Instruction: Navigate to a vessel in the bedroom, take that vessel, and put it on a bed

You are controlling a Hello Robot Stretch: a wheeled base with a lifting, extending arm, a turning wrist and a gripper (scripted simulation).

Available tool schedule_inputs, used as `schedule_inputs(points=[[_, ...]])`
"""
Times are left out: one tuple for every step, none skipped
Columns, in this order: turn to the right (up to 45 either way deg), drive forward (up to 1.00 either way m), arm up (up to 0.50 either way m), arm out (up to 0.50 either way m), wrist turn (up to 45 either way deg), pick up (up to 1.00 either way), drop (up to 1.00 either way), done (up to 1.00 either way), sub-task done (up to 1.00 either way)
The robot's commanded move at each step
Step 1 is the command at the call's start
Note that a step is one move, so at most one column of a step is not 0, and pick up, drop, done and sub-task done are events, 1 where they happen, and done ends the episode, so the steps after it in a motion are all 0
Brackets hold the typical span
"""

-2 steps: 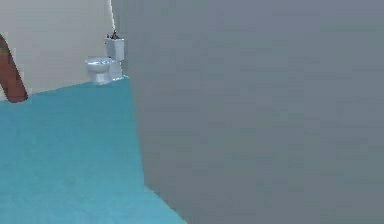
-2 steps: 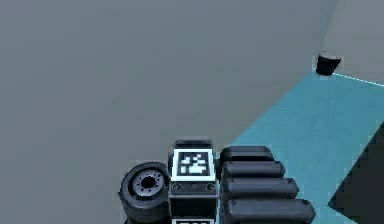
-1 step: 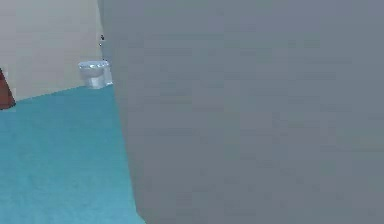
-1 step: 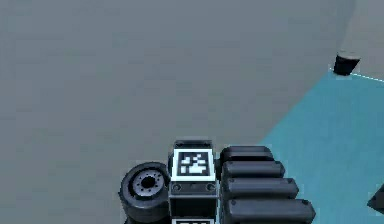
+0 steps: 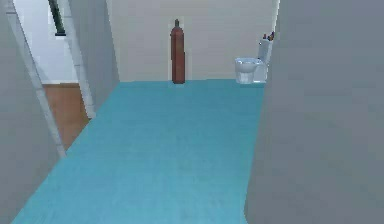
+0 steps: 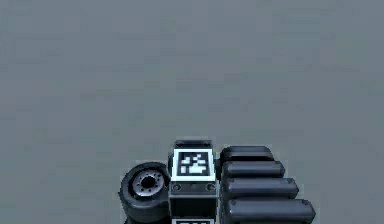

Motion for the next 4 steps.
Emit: schedule_inputs(points=[[0.0, 1.00, 0.00, 0.00, 0.0, 0.00, 0.00, 0.00, 0.00], [0.0, 0.20, 0.00, 0.00, 0.0, 0.00, 0.00, 0.00, 0.00], [21.0, 0.00, 0.00, 0.00, 0.0, 0.00, 0.00, 0.00, 0.00], [0.0, 0.45, 0.00, 0.00, 0.0, 0.00, 0.00, 0.00, 0.00]])
